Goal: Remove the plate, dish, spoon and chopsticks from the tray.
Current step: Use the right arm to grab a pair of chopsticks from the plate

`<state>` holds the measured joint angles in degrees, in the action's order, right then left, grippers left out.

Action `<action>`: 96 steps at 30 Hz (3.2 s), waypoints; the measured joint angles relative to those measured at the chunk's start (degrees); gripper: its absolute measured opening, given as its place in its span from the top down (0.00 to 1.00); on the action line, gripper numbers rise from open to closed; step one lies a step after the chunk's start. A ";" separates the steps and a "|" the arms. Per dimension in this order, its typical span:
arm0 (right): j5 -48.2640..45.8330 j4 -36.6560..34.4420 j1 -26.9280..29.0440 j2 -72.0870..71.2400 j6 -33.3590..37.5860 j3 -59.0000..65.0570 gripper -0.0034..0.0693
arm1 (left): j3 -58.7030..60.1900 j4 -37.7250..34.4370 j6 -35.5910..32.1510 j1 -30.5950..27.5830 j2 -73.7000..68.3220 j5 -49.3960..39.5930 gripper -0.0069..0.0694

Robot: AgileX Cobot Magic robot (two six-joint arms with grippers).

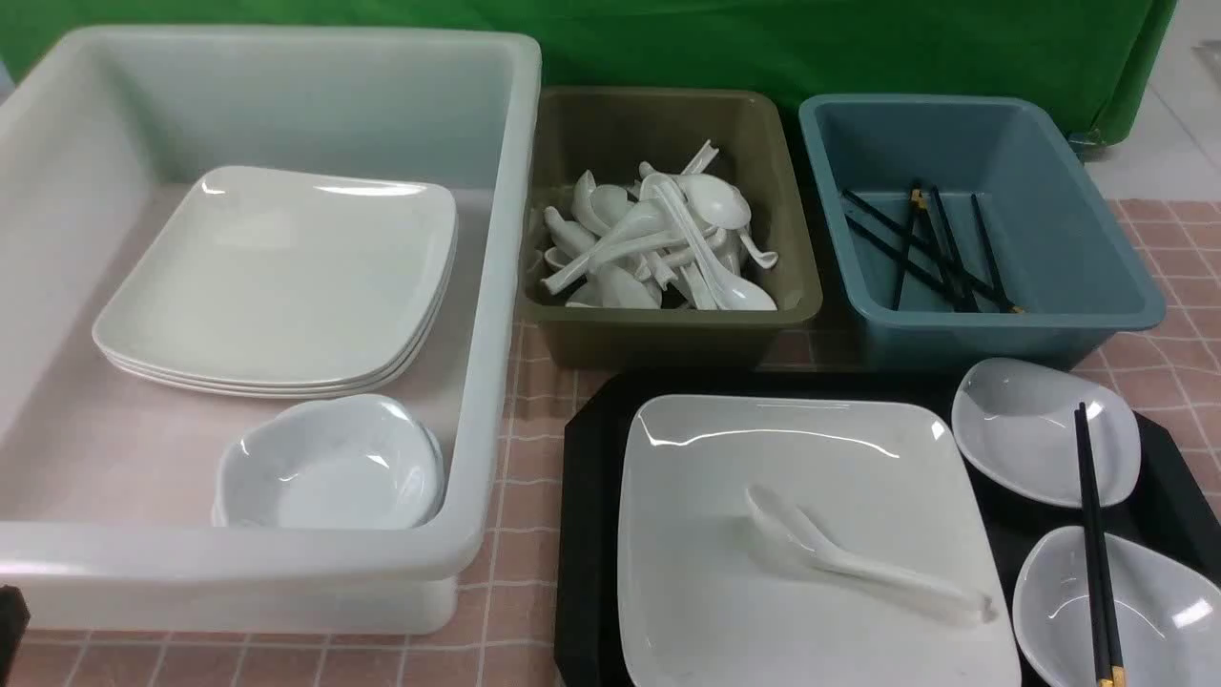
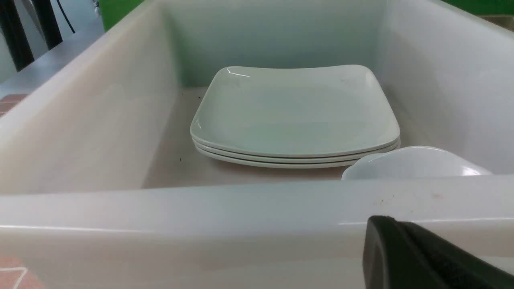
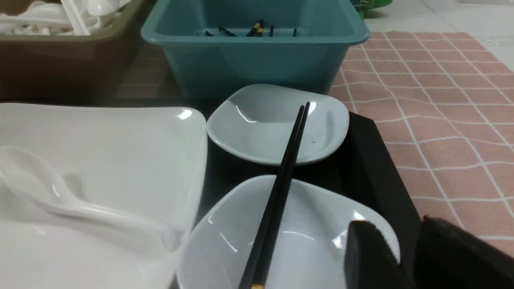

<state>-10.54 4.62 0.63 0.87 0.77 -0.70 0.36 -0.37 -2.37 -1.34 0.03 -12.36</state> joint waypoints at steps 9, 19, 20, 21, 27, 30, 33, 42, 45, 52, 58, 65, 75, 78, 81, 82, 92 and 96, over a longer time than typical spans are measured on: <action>0.00 0.00 0.00 0.00 0.00 0.00 0.61 | 0.00 0.00 0.00 0.00 0.00 0.00 0.90; 0.00 0.00 0.00 0.00 0.00 0.00 0.61 | 0.00 -3.75 -0.58 0.00 0.00 4.25 0.90; 0.00 0.00 0.00 0.00 0.00 0.00 0.61 | 0.00 -7.09 -0.30 0.00 0.00 6.67 0.90; 0.00 0.00 0.00 0.00 0.00 0.00 0.61 | 0.00 -12.28 0.15 0.00 0.00 10.32 0.90; 0.00 0.00 0.00 0.00 0.00 0.00 0.61 | 0.00 -23.73 3.49 0.00 0.00 21.19 0.90; 0.23 -0.07 0.00 0.00 -0.18 0.00 0.61 | 0.00 -24.63 5.19 0.00 0.00 25.09 0.90; 4.25 -1.65 0.00 0.00 -5.29 0.47 0.61 | 0.00 -24.50 12.70 0.00 0.00 32.22 0.90; 26.02 -3.17 0.00 0.00 -27.49 0.53 0.62 | -12.13 -8.68 34.16 0.00 -0.94 25.17 0.90; 29.01 -3.29 0.00 0.00 -27.68 0.53 0.62 | -23.89 -4.07 36.80 0.00 -7.76 9.10 0.90; 22.86 -3.18 -0.79 1.64 -29.20 -4.61 0.74 | -45.78 -12.82 13.27 0.00 -29.08 -22.44 0.90; -9.99 -3.06 -5.93 15.14 -18.51 -26.58 0.91 | -56.56 -15.13 0.39 0.00 -47.27 -42.41 0.90; -46.29 -2.88 -14.25 46.27 -4.49 -50.05 0.91 | -63.07 -19.55 -7.02 5.99 -65.79 -44.98 0.92; -47.67 -4.13 -5.76 74.80 -0.77 -55.91 0.89 | -69.69 -17.99 -8.89 38.61 -78.76 -41.16 0.93; -46.35 -6.20 -2.68 80.32 -0.77 -55.97 0.79 | -71.47 -17.68 -9.74 45.43 -83.60 -37.80 0.93; -42.65 -7.11 -1.55 86.10 -0.77 -55.97 0.56 | -75.44 -17.62 -12.19 50.07 -89.04 -36.16 0.93; -41.88 -7.30 -1.41 87.39 -0.77 -55.97 0.49 | -76.85 -17.62 -12.74 50.82 -90.49 -36.16 0.93; -35.83 -8.87 -1.41 97.49 -0.77 -55.97 0.33 | -89.69 -14.45 -14.02 52.38 -102.77 -40.82 0.92; -34.43 -8.93 -1.41 99.73 -0.77 -55.97 0.41 | -89.83 -14.17 -14.02 52.38 -103.65 -39.16 0.92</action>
<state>-44.97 -4.30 -0.78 100.60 0.00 -56.67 -89.46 -14.54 -16.39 51.03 -103.62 -51.52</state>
